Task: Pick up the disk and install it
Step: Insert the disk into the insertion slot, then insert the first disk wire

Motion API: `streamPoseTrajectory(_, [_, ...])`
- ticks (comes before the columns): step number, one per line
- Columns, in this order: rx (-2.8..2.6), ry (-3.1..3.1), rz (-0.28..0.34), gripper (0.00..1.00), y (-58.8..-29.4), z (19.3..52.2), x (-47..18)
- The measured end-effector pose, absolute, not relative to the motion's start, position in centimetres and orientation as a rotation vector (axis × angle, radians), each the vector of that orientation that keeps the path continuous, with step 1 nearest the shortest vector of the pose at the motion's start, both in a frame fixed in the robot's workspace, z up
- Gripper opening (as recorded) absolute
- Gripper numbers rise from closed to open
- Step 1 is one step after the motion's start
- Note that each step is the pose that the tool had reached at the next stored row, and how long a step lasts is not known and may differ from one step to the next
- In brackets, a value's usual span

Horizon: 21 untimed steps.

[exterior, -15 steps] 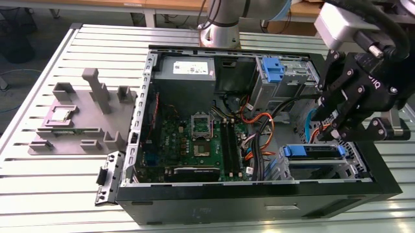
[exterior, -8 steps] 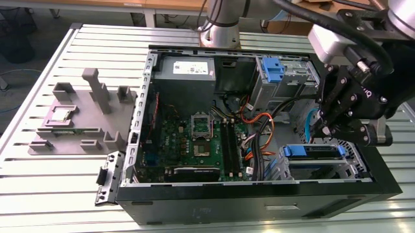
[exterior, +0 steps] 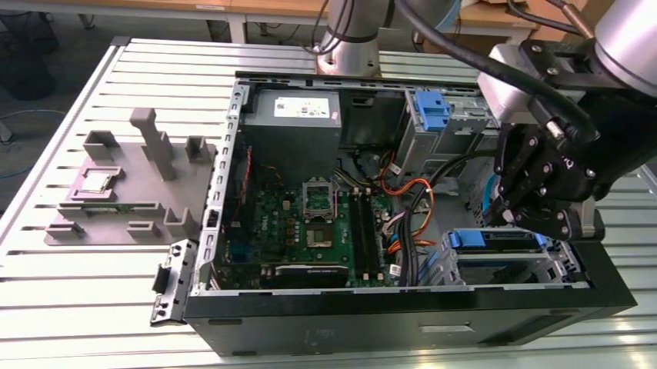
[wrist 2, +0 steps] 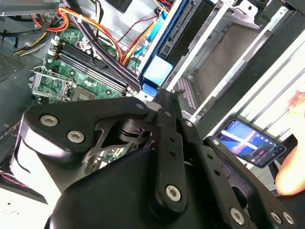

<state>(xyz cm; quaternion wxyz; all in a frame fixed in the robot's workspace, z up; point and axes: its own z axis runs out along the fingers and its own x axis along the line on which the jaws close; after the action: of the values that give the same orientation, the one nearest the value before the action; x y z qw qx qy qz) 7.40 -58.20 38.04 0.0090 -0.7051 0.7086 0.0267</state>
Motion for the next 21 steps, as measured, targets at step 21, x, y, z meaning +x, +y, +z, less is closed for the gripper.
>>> streamPoseTrajectory(21, [-2.200, 2.211, 0.070, 0.10, -57.9, 35.7, 7.7])
